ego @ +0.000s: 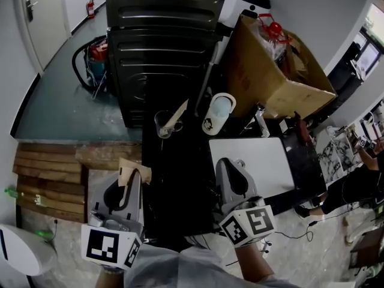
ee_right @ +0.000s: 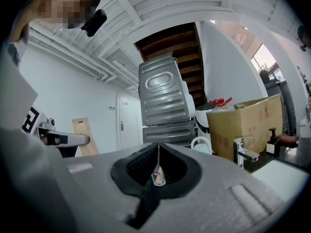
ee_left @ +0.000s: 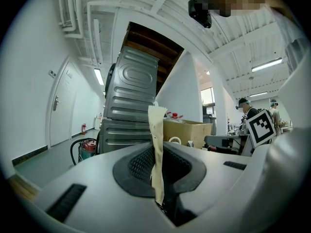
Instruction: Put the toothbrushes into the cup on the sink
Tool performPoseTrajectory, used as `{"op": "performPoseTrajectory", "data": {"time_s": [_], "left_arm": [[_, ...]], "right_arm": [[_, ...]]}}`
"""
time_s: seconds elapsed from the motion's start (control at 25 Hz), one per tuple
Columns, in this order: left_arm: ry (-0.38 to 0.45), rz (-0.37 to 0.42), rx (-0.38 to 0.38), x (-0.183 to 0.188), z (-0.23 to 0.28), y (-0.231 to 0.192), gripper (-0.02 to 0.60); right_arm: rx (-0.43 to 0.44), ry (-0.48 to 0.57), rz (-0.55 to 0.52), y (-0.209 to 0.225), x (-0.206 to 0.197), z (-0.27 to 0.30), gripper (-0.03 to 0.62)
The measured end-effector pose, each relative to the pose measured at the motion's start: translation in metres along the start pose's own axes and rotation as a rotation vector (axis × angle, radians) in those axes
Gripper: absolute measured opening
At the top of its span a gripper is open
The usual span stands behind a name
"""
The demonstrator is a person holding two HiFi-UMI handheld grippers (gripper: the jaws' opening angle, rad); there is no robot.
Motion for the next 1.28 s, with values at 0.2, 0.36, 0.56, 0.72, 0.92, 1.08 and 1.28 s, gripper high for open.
{"op": "performPoseTrajectory", "data": {"time_s": [0.2, 0.36, 0.56, 0.72, 0.92, 1.08, 1.28], "left_arm": [[0.008, -0.011, 0.002, 0.0, 0.004, -0.004, 0.032], [0.025, 0.015, -0.003, 0.007, 0.014, -0.01, 0.032], [0.034, 0.081, -0.017, 0.015, 0.034, -0.019, 0.032], [0.047, 0.135, -0.034, 0.019, 0.053, -0.024, 0.032], [0.078, 0.137, -0.046, 0.023, 0.078, -0.037, 0.032], [0.091, 0.148, -0.054, 0.023, 0.099, -0.043, 0.032], [0.077, 0.134, -0.063, 0.014, 0.133, -0.055, 0.032]], "right_arm": [[0.012, -0.01, -0.015, -0.002, -0.004, -0.003, 0.008], [0.029, -0.012, -0.053, -0.005, -0.007, -0.005, 0.008], [0.008, -0.014, -0.074, 0.002, -0.007, -0.012, 0.008], [0.002, -0.014, -0.095, 0.007, -0.007, -0.02, 0.008], [-0.019, -0.008, -0.115, 0.013, -0.003, -0.027, 0.008], [-0.04, -0.018, -0.117, 0.02, -0.004, -0.033, 0.008], [-0.067, -0.029, -0.094, 0.029, -0.006, -0.038, 0.008]]}}
Point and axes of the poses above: the fingertips, and each gripper's own axes: z forward along the fingers, y to its right, x out of its top, the point moved 6 cm from there along -z, backward along the fingers, and after that the axes turned 10 degrees about -x, right-handed, at the moved point
